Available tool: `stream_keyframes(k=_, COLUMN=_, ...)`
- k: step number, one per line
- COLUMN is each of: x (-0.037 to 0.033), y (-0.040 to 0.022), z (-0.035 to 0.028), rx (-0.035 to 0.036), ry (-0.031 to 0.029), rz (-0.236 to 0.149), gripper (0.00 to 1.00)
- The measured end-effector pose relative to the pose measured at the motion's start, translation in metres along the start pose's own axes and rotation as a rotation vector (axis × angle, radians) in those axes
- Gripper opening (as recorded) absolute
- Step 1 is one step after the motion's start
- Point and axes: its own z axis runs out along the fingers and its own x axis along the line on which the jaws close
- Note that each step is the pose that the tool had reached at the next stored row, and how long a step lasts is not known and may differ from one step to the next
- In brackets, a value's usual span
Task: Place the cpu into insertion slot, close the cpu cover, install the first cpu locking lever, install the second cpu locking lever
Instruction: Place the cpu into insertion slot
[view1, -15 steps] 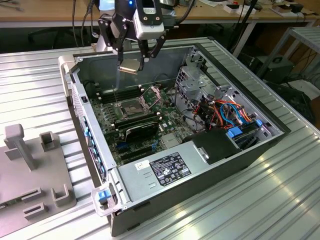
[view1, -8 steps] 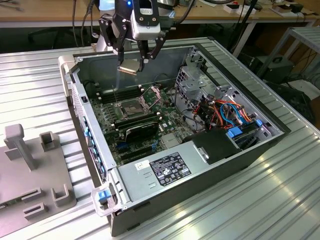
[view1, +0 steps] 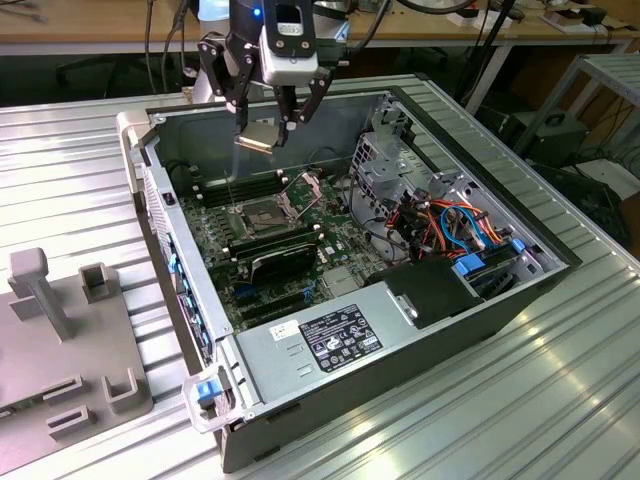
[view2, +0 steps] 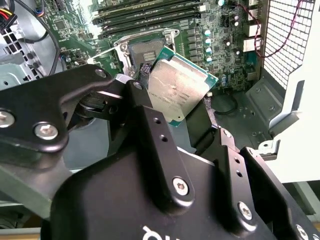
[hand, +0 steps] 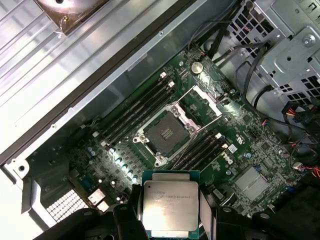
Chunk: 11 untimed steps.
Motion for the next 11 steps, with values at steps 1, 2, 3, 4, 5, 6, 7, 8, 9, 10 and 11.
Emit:
stream_keyframes(k=1, x=0.0, y=0.0, z=0.0005, rx=0.0, ry=0.0, rz=0.001, gripper=0.55)
stream_keyframes(k=2, x=0.0, y=0.0, z=0.0007, rx=0.0001, ry=-0.0001, rz=0.002, gripper=0.55)
stream_keyframes(k=3, x=0.0, y=-0.0001, z=0.0007, rx=0.0002, ry=-0.0001, rz=0.003, gripper=0.55)
stream_keyframes(k=4, x=0.0, y=-0.0001, z=0.0007, rx=0.0002, ry=-0.0002, rz=0.003, gripper=0.55)
stream_keyframes(k=5, x=0.0, y=-0.0001, z=0.0008, rx=0.0, ry=-0.0002, rz=0.004, gripper=0.55)
stream_keyframes(k=6, x=0.0, y=0.0, z=0.0008, rx=0.0, ry=-0.0001, rz=0.004, gripper=0.55)
stream_keyframes(k=7, x=0.0, y=-0.0001, z=0.0008, rx=0.0, ry=-0.0002, rz=0.004, gripper=0.55)
stream_keyframes(k=8, x=0.0, y=-0.0001, z=0.0008, rx=0.0, ry=-0.0002, rz=0.004, gripper=0.55)
stream_keyframes(k=9, x=0.0, y=-0.0001, z=0.0008, rx=0.0, ry=-0.0001, rz=0.004, gripper=0.55)
stream_keyframes(k=10, x=0.0, y=-0.0001, z=0.0009, rx=0.0, ry=-0.0001, rz=0.004, gripper=0.55)
stream_keyframes(k=11, x=0.0, y=-0.0001, z=0.0009, rx=-0.0001, ry=-0.0001, rz=0.004, gripper=0.55)
